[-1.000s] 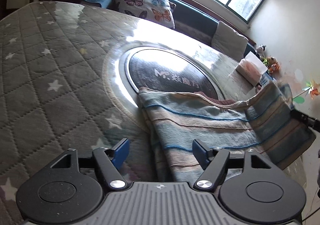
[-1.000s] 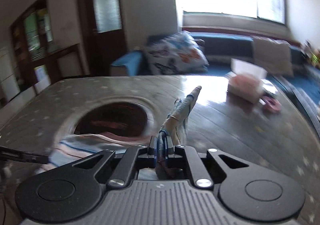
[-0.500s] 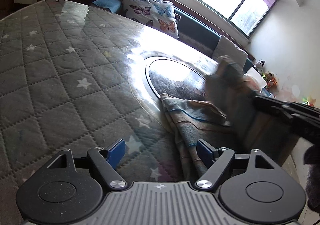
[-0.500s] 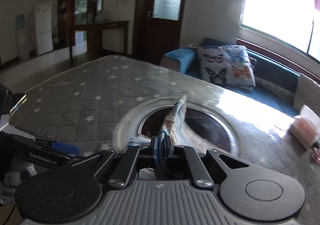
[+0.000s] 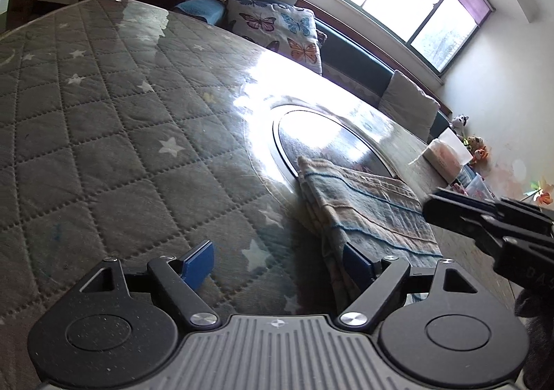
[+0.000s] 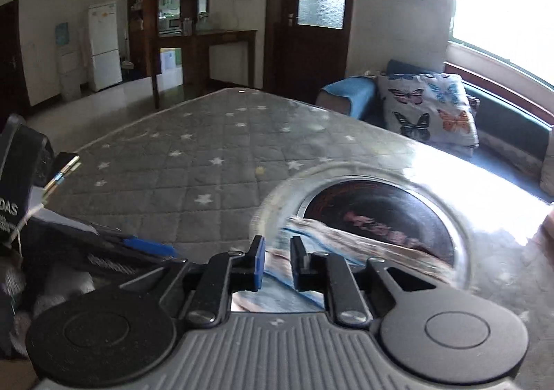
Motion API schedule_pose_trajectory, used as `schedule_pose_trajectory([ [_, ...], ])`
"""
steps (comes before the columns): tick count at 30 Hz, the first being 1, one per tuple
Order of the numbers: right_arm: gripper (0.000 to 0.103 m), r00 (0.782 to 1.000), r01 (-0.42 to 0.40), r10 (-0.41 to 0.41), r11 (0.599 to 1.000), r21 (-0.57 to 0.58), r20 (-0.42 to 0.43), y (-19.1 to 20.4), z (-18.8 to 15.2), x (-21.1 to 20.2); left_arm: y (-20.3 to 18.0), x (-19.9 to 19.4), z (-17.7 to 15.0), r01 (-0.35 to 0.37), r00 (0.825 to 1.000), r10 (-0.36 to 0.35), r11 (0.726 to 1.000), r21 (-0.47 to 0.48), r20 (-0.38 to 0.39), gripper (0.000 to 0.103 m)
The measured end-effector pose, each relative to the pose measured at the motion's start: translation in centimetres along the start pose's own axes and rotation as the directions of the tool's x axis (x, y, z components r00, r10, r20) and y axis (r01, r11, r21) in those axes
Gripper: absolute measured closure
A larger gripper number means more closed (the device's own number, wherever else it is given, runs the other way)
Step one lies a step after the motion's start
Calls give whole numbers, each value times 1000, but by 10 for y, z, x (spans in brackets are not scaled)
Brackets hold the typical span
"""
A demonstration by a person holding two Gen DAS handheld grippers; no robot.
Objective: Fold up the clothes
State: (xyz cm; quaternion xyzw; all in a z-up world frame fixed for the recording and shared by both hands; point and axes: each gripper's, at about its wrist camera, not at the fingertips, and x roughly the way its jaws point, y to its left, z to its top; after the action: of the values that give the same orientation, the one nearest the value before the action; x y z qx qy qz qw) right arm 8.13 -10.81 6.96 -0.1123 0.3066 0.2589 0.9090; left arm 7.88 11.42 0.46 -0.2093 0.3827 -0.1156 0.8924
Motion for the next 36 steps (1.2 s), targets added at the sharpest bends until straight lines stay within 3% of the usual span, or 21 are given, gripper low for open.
schedule_pose_trajectory([
  [4, 74, 997, 41, -43, 999, -28, -58, -13, -14, -3, -6, 0, 3, 0, 1000, 0, 1000, 10, 5, 16],
  [8, 60, 994, -12, 3, 997, -76, -111, -11, -38, -6, -17, 2, 4, 6, 1000, -6, 999, 31, 5, 15],
  [13, 60, 988, -72, 52, 988, -134, -146, 10, -68, -4, -32, 8, 4, -1, 1000, 1, 998, 68, -2, 13],
  [16, 60, 990, -81, 59, 980, -180, -124, 19, -70, -6, -35, 11, 3, -20, 1000, 21, 996, 85, -6, 13],
  [21, 60, 996, -82, 77, 990, -114, -48, 15, -58, -7, -34, 16, 3, -46, 999, 48, 996, 77, -16, 13],
  [25, 60, 987, -135, 123, 983, -123, -99, 24, -67, 6, -39, 16, 4, -61, 998, 63, 994, 94, -15, 13],
  [29, 53, 986, -149, 141, 983, -110, -85, 13, -66, -5, -42, 17, 5, -67, 998, 69, 992, 104, -13, 13],
  [36, 45, 995, -36, 34, 999, -15, -92, -44, -78, -28, -49, 29, -1, -84, 996, 89, 987, 141, -31, 13],
])
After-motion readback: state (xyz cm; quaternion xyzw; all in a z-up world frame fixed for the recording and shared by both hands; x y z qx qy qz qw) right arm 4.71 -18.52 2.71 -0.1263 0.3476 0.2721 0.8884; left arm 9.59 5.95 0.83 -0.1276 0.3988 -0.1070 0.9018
